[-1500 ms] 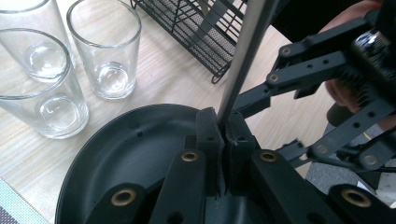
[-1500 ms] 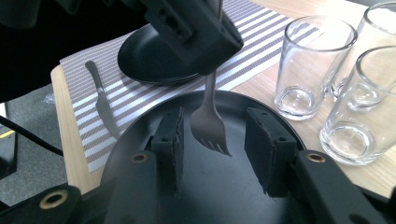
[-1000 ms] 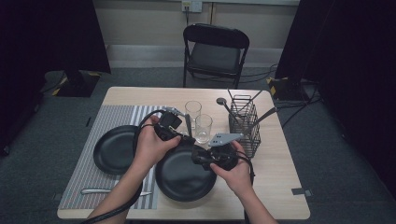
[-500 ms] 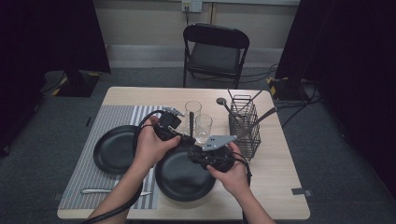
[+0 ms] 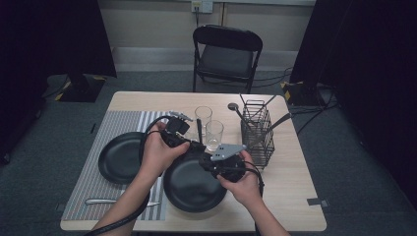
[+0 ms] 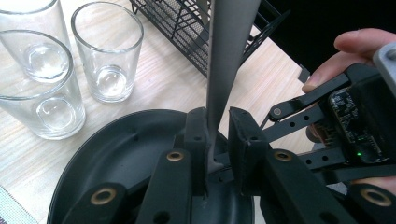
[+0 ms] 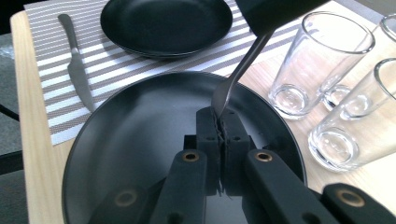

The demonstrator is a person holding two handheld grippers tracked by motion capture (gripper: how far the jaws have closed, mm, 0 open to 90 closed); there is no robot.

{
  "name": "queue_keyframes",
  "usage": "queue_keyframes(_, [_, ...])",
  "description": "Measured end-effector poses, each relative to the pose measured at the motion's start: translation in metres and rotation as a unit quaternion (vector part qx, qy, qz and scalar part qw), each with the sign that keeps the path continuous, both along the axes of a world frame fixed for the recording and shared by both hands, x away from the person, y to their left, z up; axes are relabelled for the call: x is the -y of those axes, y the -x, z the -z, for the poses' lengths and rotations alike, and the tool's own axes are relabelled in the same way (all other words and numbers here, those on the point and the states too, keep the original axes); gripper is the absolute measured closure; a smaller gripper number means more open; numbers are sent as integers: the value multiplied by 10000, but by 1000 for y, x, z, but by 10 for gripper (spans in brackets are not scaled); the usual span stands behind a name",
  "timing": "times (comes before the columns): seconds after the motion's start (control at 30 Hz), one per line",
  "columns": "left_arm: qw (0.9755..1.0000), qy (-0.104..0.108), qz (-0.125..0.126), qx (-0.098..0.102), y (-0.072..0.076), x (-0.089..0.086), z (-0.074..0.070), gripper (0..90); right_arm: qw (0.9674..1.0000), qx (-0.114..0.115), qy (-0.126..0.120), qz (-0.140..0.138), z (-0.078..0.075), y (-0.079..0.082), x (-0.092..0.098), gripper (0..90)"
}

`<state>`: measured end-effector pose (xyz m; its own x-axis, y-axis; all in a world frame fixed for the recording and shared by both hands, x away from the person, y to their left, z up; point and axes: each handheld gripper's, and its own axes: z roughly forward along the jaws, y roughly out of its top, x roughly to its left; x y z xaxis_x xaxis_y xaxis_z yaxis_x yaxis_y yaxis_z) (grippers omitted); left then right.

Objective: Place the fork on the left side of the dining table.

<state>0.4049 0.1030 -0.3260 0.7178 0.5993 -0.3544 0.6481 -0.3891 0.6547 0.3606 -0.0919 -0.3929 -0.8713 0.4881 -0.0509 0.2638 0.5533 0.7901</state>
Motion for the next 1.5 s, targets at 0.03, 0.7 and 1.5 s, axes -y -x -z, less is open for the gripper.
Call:
queue_keyframes(0.03, [10000,23,-19,-14,0,0,0,772,10000,2,7,8,0,0,0,889])
queue_keyframes(0.7, [9994,38,-334,43,-3,0,-11,744,9995,204,253,53,1,3,-1,888])
queue_keyframes(1.5, [9986,71,-527,-11,-2,-2,-14,810,9988,358,341,44,2,5,-5,878])
